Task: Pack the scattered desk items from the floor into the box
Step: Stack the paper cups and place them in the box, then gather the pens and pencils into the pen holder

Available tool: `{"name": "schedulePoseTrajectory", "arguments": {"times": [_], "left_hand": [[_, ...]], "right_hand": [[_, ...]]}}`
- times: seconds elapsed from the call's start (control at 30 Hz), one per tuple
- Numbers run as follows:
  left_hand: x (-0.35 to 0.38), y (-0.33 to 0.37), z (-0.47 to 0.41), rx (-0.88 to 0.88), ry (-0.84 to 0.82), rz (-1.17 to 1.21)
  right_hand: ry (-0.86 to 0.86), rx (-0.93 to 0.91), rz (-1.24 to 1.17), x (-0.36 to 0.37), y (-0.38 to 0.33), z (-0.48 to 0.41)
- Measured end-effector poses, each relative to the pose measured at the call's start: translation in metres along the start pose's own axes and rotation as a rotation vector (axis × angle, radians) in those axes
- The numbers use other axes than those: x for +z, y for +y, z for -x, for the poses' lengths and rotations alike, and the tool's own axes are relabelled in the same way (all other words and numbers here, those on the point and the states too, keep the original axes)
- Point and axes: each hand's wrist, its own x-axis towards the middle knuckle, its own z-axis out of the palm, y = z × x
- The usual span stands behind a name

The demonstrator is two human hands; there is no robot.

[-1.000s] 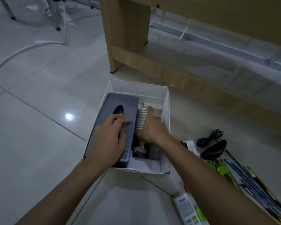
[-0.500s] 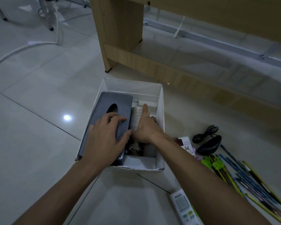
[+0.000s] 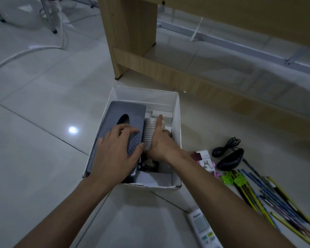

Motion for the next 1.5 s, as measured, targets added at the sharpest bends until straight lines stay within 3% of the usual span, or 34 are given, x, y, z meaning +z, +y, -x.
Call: {"name": "schedulePoseTrajectory", "arguments": {"times": [0.4,0.47,0.6,0.8,1.03,1.2,1.37,1.5], "left_hand": [[-0.002,0.006,0.002,0.006,0.037,0.071],[-0.002,0.011,0.003,0.043,0.118,0.169],[0.002,0.043,0.002,0.111,0.215,0.422],[0.043,0.128,0.013,0.277,-0.031,0.685],[0.098,0.188,0.072,0.436,-0.377,0.735],[0.136,0.172,0.100,0.402,-0.575,0.580],[0.154,0.152,0.102,0.272,-0.580,0.499],[0.161,0.158,0.097,0.138,-0.601,0.533]], "right_hand": [[0.018,0.002,0.070,-0.011,-0.015,0.017],[0.114,-0.087,0.078,-0.022,-0.018,0.032],[0.508,-0.270,-0.056,-0.047,-0.004,0.076],[0.772,-0.051,-0.260,-0.060,0.085,0.152],[0.797,0.262,-0.291,-0.011,0.176,0.240],[0.680,0.348,-0.264,0.035,0.208,0.260],[0.688,0.382,-0.244,0.053,0.224,0.244],[0.721,0.344,-0.058,0.038,0.236,0.221]]}}
